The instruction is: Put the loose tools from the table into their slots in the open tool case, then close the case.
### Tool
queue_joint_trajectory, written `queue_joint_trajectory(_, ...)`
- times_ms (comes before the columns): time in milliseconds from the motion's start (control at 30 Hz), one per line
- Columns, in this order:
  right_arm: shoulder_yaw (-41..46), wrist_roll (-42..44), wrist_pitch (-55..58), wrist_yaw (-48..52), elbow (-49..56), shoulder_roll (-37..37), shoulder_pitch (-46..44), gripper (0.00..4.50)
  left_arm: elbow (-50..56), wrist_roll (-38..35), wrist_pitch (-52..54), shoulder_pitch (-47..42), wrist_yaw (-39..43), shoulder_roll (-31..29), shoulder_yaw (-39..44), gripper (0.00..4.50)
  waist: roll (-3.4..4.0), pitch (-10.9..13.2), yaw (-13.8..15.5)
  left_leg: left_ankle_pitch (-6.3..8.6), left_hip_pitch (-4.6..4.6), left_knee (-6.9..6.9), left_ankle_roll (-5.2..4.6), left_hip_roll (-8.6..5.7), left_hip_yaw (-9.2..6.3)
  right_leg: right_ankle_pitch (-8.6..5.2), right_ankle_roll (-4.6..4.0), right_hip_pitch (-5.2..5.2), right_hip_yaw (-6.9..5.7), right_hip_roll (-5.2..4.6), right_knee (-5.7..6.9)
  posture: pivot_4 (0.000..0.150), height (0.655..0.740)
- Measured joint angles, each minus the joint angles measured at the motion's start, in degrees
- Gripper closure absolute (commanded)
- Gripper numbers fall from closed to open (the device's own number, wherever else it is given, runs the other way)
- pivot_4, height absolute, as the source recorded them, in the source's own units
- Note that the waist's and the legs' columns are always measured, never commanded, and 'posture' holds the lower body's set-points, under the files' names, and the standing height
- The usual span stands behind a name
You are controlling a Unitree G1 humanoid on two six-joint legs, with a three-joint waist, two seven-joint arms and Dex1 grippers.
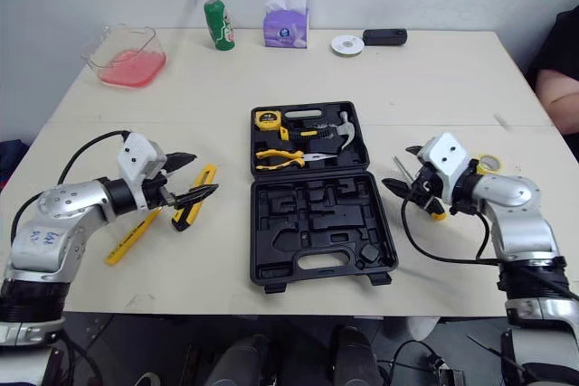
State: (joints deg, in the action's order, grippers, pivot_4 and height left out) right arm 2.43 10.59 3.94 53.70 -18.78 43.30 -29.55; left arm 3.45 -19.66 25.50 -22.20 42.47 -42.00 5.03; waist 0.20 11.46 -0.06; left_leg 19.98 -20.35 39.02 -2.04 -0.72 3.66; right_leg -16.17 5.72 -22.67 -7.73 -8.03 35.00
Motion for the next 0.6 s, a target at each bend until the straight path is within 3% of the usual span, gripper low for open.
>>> queue_joint_trajectory(100,-0.03,-0.56,-0.08,-0.4,-1.08,-0.4,-1.46,1.81,-1.07,1.02,-0.22,-1.26,0.27,0.73,-1.43,0.79,0.0,0.0,-0.01,0.0,0.01,0.0,0.0,0.01,-0.01,0.0,0.0,0.0,0.0,0.02,0.0,0.15,0.74)
queue_joint_trajectory(267,-0.57,-1.89,-0.19,-0.9,-1.58,-1.24,-1.99,4.39,-4.1,2.3,-0.46,-2.21,0.97,2.31,-2.94,3.1,0.0,0.0,-0.01,0.0,0.0,0.02,0.0,0.03,-0.01,0.0,0.0,0.0,0.0,0.05,0.0,0.15,0.74)
queue_joint_trajectory(367,-2.11,-2.95,-0.26,-1.18,-1.57,-1.81,-2.22,4.5,-4.75,3.3,-0.48,-2.58,0.91,3.57,-4.1,4.44,0.0,0.0,-0.01,0.0,-0.01,0.03,0.0,0.03,-0.01,0.0,0.0,0.0,0.0,0.05,0.0,0.15,0.74)
queue_joint_trajectory(600,-2.7,-4.64,-0.89,-1.57,-1.58,-2.45,-2.93,4.5,-6.52,4.63,-0.58,-4.2,0.62,5.95,-4.81,4.44,0.0,0.0,0.02,0.0,-0.02,0.04,0.0,0.03,-0.03,0.0,0.0,0.0,-0.01,0.05,0.0,0.15,0.74)
